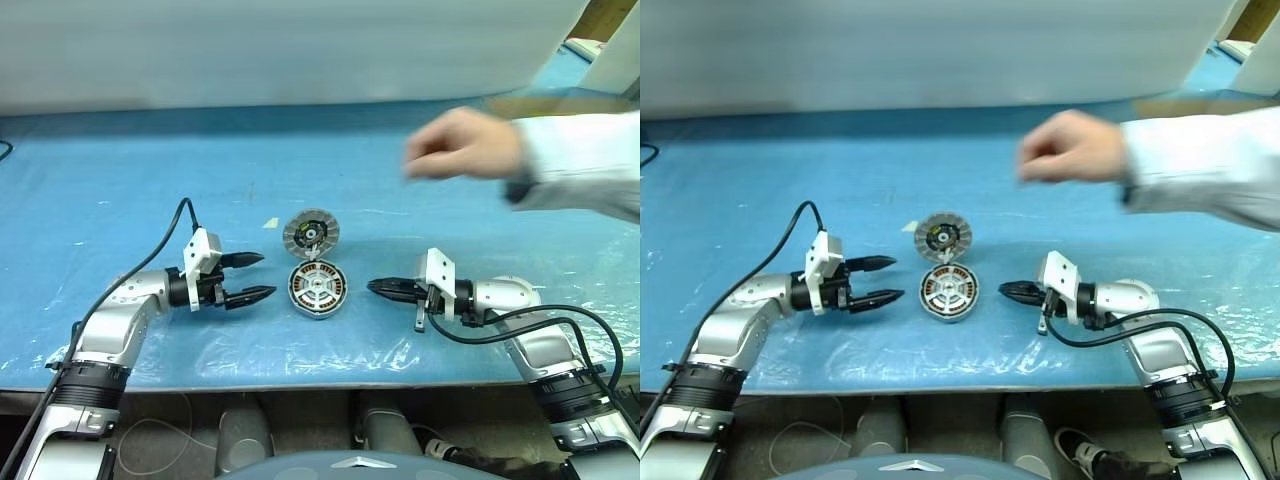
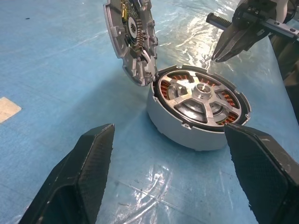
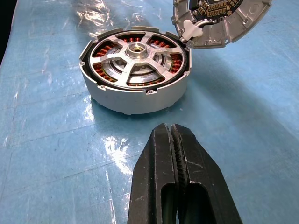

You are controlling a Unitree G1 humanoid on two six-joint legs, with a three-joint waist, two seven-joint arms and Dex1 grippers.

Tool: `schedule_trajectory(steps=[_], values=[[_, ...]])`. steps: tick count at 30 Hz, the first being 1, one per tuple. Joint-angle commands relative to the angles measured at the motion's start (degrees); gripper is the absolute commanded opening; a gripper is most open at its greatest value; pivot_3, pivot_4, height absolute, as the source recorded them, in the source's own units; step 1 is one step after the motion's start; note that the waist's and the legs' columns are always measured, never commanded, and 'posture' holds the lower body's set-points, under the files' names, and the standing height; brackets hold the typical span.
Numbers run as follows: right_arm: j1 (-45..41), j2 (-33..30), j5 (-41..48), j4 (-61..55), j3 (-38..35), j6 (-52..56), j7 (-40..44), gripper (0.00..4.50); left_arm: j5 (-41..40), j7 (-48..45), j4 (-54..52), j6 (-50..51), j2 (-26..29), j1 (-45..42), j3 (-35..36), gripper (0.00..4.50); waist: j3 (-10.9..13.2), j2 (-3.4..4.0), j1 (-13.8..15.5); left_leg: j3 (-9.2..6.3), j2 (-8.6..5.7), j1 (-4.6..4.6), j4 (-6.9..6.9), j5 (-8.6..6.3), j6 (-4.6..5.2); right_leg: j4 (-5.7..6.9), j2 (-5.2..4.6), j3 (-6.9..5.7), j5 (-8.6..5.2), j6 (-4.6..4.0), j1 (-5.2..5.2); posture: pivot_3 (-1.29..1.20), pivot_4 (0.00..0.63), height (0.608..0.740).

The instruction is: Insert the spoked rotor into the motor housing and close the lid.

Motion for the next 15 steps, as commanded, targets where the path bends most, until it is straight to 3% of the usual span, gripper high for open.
schedule_trajectory(steps=[1,15], values=[[-0.6,0.4,0.4,-1.4,-0.4,0.1,-0.5,0.00,-1.1,0.2,-2.4,-0.3,-0.2,-0.8,0.5,3.96,0.0,0.00,0.0,0.00,0.00,0.00,0.00,0.00,0.00,0.00,0.00,0.00,0.00,0.00,0.00,0.00,0.150,0.740],[-0.7,0.5,0.1,-1.9,-0.3,1.0,-1.8,0.00,-3.5,2.3,-7.3,4.3,-1.6,2.1,0.2,3.96,0.0,0.00,0.0,0.01,0.01,0.00,0.00,0.00,0.00,0.00,0.00,0.00,0.00,0.00,0.00,0.00,0.150,0.740]])
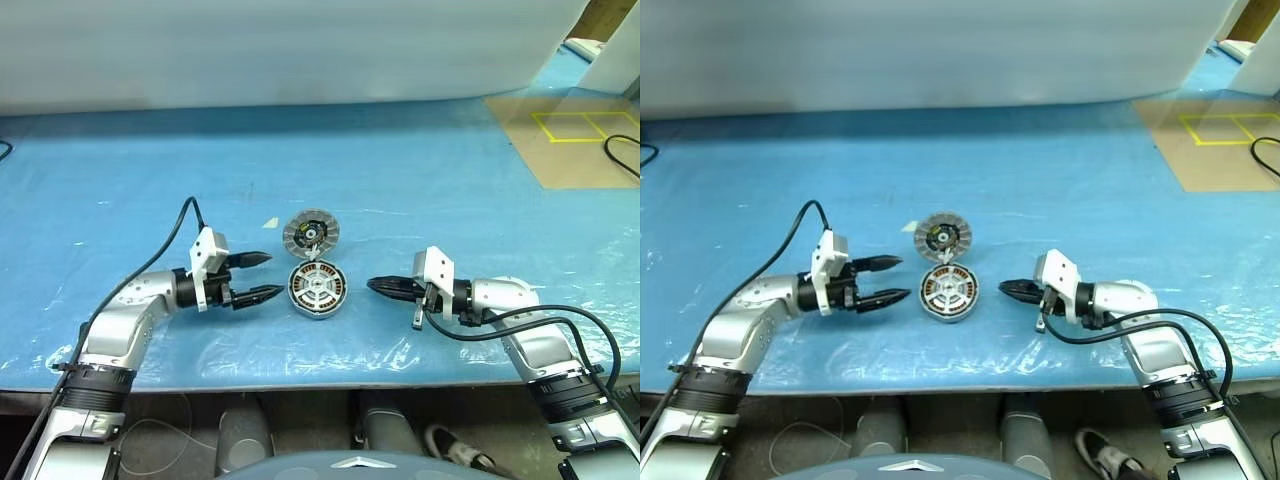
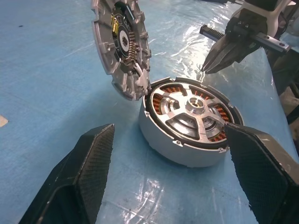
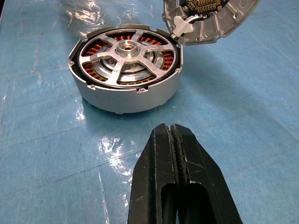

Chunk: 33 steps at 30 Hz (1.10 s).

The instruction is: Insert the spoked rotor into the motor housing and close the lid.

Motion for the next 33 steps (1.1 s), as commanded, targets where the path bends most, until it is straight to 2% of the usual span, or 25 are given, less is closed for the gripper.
schedule_trajectory(steps=[1,3,5,13,26,33], values=[[-0.8,0.2,0.3,-1.8,-0.2,-0.3,0.0,0.00,-1.9,0.2,-3.5,0.4,0.0,1.5,0.7,3.79,0.0,0.00,0.0,0.00,0.00,0.00,0.00,0.00,0.00,0.00,0.00,0.00,0.00,0.00,0.00,0.00,0.150,0.740],[-0.9,0.2,0.3,-1.7,-0.2,-0.3,0.0,0.00,-2.8,0.1,-4.4,1.1,0.1,2.4,0.8,3.39,0.0,0.00,0.0,0.01,0.00,0.01,0.00,0.00,0.00,0.00,0.00,0.00,0.00,0.00,0.00,0.00,0.150,0.740],[-1.1,0.4,0.2,-1.5,-0.1,-0.4,0.1,0.00,-3.4,0.0,-5.0,1.6,0.2,2.9,0.8,2.81,0.0,0.00,0.0,0.01,0.00,0.00,0.00,0.00,0.01,0.00,0.00,0.00,0.00,0.00,0.00,0.00,0.150,0.740],[-1.8,1.0,-0.1,-1.1,0.1,-0.6,0.0,0.00,-3.7,0.6,-5.8,1.5,-1.2,2.9,-0.4,0.04,0.0,0.00,0.0,0.02,0.00,0.01,0.00,0.00,0.01,0.00,0.00,0.01,0.00,0.00,0.00,0.00,0.150,0.740],[-1.7,1.3,-0.3,-1.7,0.0,-0.2,-0.5,0.00,-1.9,4.5,-5.6,2.1,-5.9,0.1,-5.4,0.02,0.0,0.00,-0.1,0.02,0.00,0.01,0.01,0.00,0.01,0.01,0.00,0.01,0.00,0.00,0.01,0.00,0.150,0.740],[-2.0,1.7,-0.4,-1.7,0.2,-0.2,-0.8,0.00,2.8,7.8,-3.1,2.0,-8.2,-2.5,-9.8,0.02,0.0,0.01,0.0,0.02,-0.01,0.01,0.04,0.00,0.02,0.03,0.00,0.02,0.00,0.00,0.02,0.00,0.150,0.740]])
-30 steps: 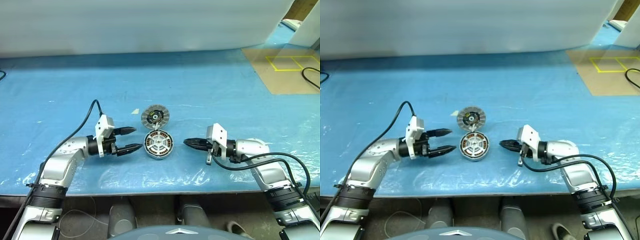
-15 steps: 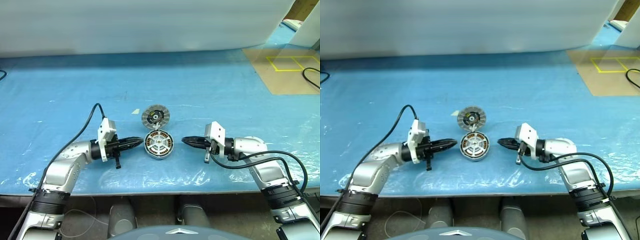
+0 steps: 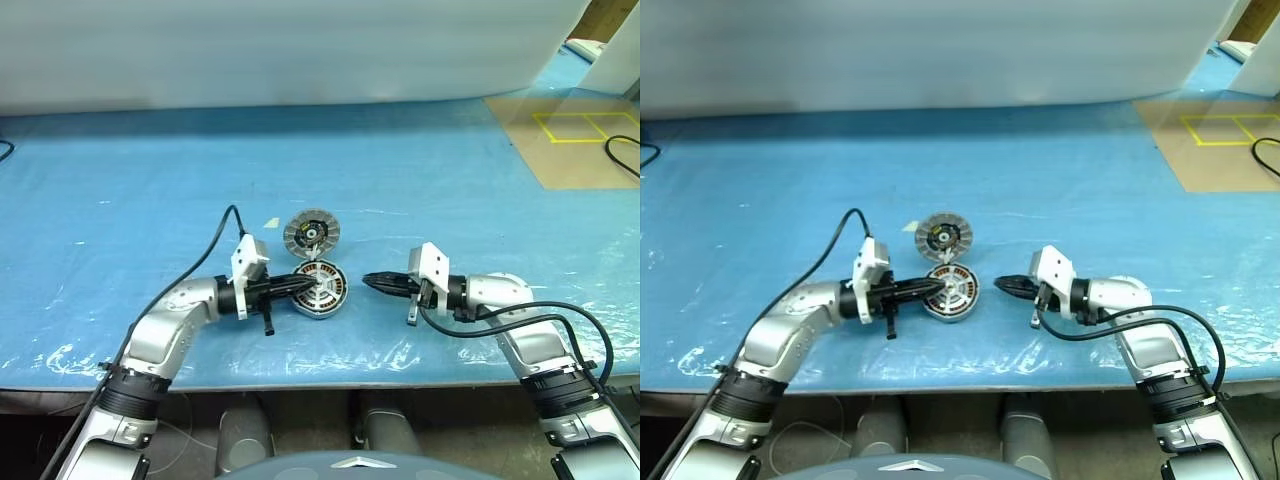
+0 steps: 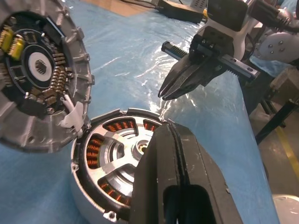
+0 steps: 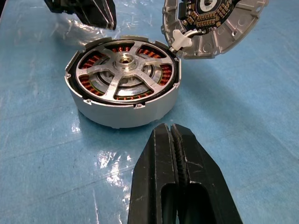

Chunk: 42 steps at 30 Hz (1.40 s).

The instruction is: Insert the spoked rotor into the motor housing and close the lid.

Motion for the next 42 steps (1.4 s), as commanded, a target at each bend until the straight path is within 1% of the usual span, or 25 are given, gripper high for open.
schedule_trajectory(steps=[1,2,5,7,9,13,17,20,24,32,37,42], values=[[-0.5,0.3,0.3,-1.7,-0.1,-0.3,-0.2,0.00,2.2,1.6,0.7,-0.3,-0.7,-1.5,-1.6,0.02,0.0,0.00,0.0,0.00,0.00,0.00,0.00,0.00,0.00,0.00,0.00,0.00,0.00,0.00,0.00,0.00,0.150,0.740],[-0.4,0.3,0.3,-1.8,0.0,-0.3,-0.3,0.00,2.7,1.7,0.8,-0.3,-0.9,-1.6,-2.1,0.02,0.0,0.00,0.0,0.00,0.00,0.00,0.00,0.00,0.00,0.01,0.00,0.00,0.00,0.00,0.00,0.00,0.150,0.740],[-0.1,0.5,0.3,-2.2,0.1,-0.3,-0.6,0.00,8.0,4.0,2.3,0.4,0.0,-2.3,-5.6,0.02,0.0,0.01,0.0,0.00,0.00,0.00,0.00,0.00,0.00,0.00,0.00,0.01,0.00,0.00,0.00,0.00,0.150,0.740],[-0.1,0.5,0.3,-2.2,0.1,-0.3,-0.8,0.00,8.5,4.8,2.5,2.0,0.0,-2.7,-6.0,0.02,-0.1,0.08,0.1,0.00,-0.02,0.04,0.00,0.00,0.00,0.00,-0.01,0.01,0.00,0.00,0.12,0.00,0.150,0.740],[0.0,0.6,0.3,-2.2,0.1,-0.3,-0.9,0.00,9.8,4.9,3.1,2.2,0.6,-3.0,-7.0,0.02,-0.1,0.10,0.2,0.00,-0.04,0.11,0.00,0.00,0.01,-0.01,-0.04,0.00,0.00,0.00,0.31,0.00,0.150,0.740],[0.0,0.7,0.2,-2.2,0.1,-0.4,-1.0,0.00,9.7,4.7,3.1,2.1,0.7,-2.7,-7.1,0.02,-0.1,0.19,0.1,0.00,-0.04,0.25,0.03,-0.06,0.14,0.00,-0.07,0.01,0.00,0.00,0.52,0.00,0.150,0.740],[-0.1,0.8,0.2,-2.2,0.2,-0.6,-1.0,0.00,6.0,2.4,1.4,0.9,0.5,-1.9,-4.7,0.02,-0.2,0.26,0.1,0.00,-0.03,0.25,0.02,-0.06,0.15,0.00,-0.06,0.01,0.00,0.00,0.54,0.00,0.150,0.740],[-0.1,0.8,0.3,-2.2,0.2,-0.7,-0.9,0.00,3.6,1.0,0.7,-2.3,0.4,-0.9,-2.0,0.02,-0.2,0.25,-0.1,0.00,-0.03,0.17,-0.02,-0.02,0.07,-0.12,-0.04,0.00,0.00,0.00,0.48,0.00,0.150,0.740],[-0.2,1.0,0.9,-2.2,0.1,-0.5,-0.5,0.00,-0.5,-0.1,-0.9,-2.3,0.8,0.3,2.1,0.02,-0.2,0.25,0.0,0.00,0.00,0.01,-0.04,0.01,0.02,-0.11,0.00,-0.01,0.00,0.01,0.08,0.00,0.150,0.740],[0.6,1.1,6.5,-5.8,-1.8,3.3,1.3,0.00,-5.8,-2.5,-2.1,-0.9,5.2,3.2,9.2,0.02,-0.2,0.25,-0.1,0.01,0.00,0.03,-0.07,0.00,0.04,-0.11,0.00,0.00,0.00,0.01,0.04,0.00,0.150,0.740],[2.0,0.2,9.5,-8.9,-2.2,5.9,2.9,0.00,-5.5,-2.9,1.5,-3.0,6.7,2.8,11.9,0.02,-0.2,0.25,0.1,0.01,0.00,0.03,-0.08,-0.04,0.10,-0.13,-0.01,-0.01,0.00,0.01,0.04,0.00,0.150,0.740],[4.0,-0.2,10.9,-11.5,-2.1,6.7,3.6,0.00,-2.3,-2.9,9.2,-8.4,6.4,-0.9,12.2,0.02,-0.2,0.25,0.1,0.01,0.00,0.03,-0.08,-0.04,0.10,-0.11,-0.01,-0.01,0.00,0.01,0.04,0.00,0.150,0.740]])
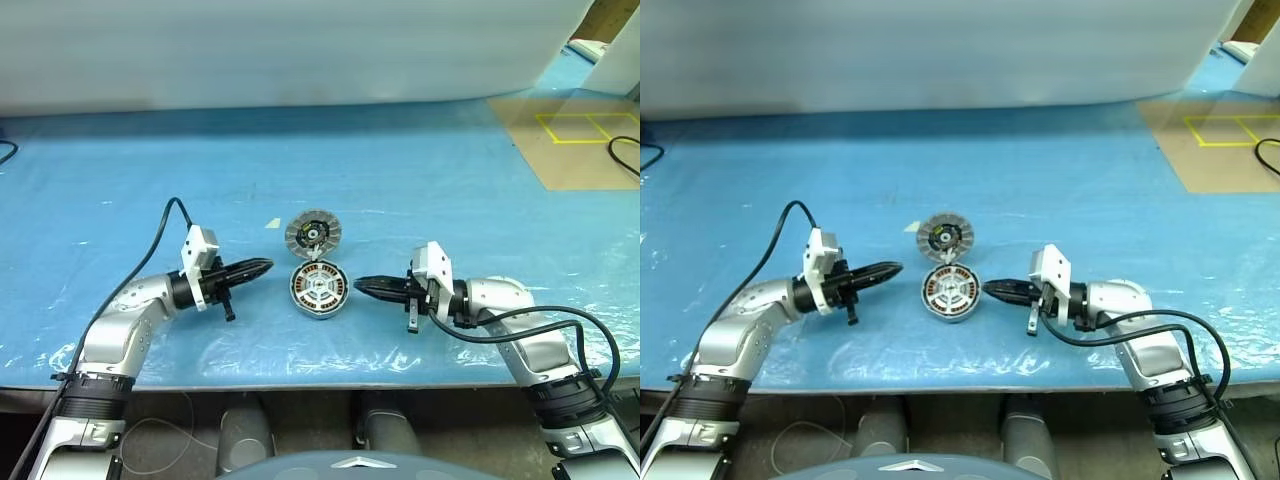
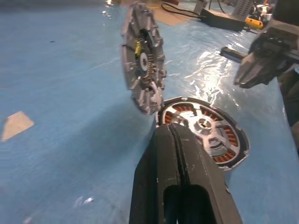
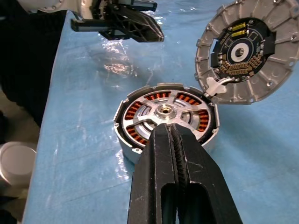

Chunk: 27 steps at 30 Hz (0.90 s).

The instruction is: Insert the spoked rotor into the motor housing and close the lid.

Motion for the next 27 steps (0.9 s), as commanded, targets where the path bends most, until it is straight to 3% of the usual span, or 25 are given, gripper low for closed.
schedule_trajectory(steps=[1,18,27], values=[[1.2,-0.8,1.7,-3.6,-1.0,0.0,0.7,0.00,2.5,-0.5,4.8,-5.1,-0.1,-3.6,0.7,0.02,0.0,0.00,0.0,-0.01,0.00,0.00,0.00,0.00,-0.01,0.00,0.00,-0.01,0.00,0.00,0.00,0.00,0.150,0.740],[2.8,-1.2,1.3,-6.0,-1.0,0.9,-1.7,0.00,11.2,-6.0,46.8,-20.9,-8.5,-29.9,-0.5,0.02,0.0,-0.07,0.2,-0.04,-0.06,-0.04,0.04,0.06,-0.09,0.01,-0.02,0.01,0.02,0.02,0.04,0.00,0.150,0.740],[2.8,-1.0,1.2,-7.1,-0.6,1.6,-3.0,0.00,16.0,-8.6,62.9,-25.7,-12.1,-39.9,-0.2,0.02,0.1,-0.11,0.4,-0.12,-0.08,-0.10,0.05,0.06,-0.10,0.00,-0.02,-0.01,0.03,0.04,0.07,0.00,0.150,0.740]])
